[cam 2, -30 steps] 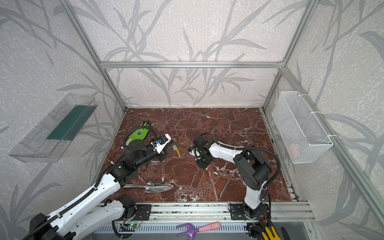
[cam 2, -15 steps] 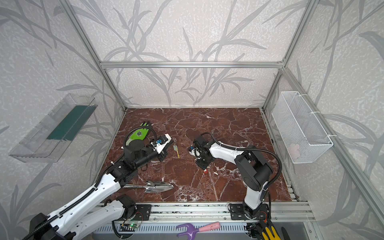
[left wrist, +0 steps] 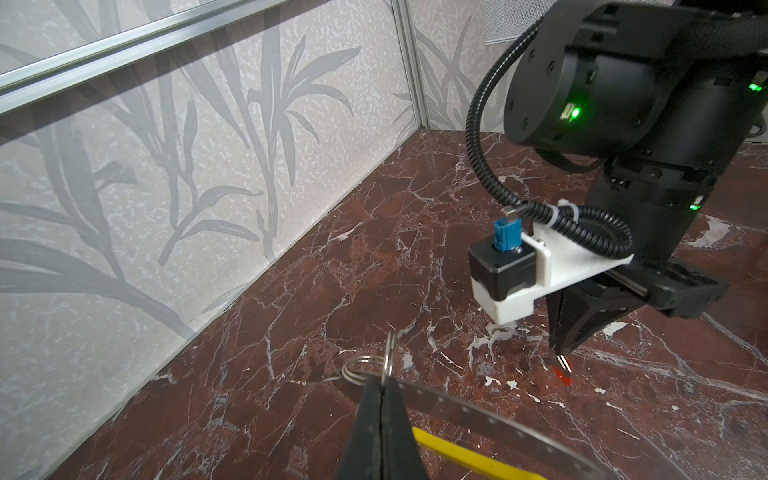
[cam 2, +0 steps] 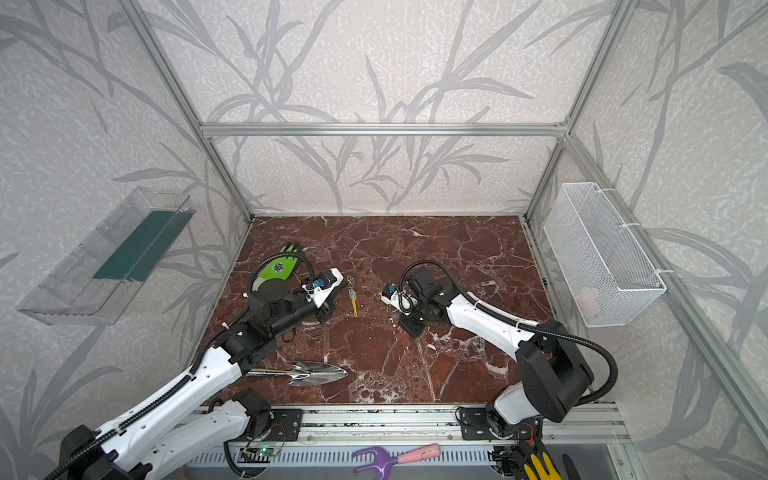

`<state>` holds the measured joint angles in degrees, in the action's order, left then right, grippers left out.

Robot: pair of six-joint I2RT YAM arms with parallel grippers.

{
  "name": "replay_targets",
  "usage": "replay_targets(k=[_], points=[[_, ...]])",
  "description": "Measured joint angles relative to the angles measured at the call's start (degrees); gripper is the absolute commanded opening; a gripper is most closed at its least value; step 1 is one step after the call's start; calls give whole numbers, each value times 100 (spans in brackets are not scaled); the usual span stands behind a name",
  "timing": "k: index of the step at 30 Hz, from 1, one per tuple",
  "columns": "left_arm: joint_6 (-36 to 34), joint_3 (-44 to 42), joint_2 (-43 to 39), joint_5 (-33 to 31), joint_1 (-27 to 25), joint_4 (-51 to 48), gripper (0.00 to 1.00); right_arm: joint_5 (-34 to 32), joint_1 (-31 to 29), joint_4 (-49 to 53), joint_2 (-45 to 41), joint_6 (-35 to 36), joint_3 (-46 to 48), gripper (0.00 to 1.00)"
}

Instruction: Put the keys on the keyring

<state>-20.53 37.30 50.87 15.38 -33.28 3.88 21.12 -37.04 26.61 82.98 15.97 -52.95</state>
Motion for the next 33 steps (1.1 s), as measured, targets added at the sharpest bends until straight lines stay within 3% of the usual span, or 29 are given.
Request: replay_targets(k=[9,24,33], points=[[13,0,0,81,-46,0,0,688,57,-407,-404,188,332,0],[74,-66,7,74,-118,90,0,-800,57,2686,446,680,-1019,0],[107,-105,68,-61,-127,142,0,-1370,-131,2887,2098,916,-1836,0]])
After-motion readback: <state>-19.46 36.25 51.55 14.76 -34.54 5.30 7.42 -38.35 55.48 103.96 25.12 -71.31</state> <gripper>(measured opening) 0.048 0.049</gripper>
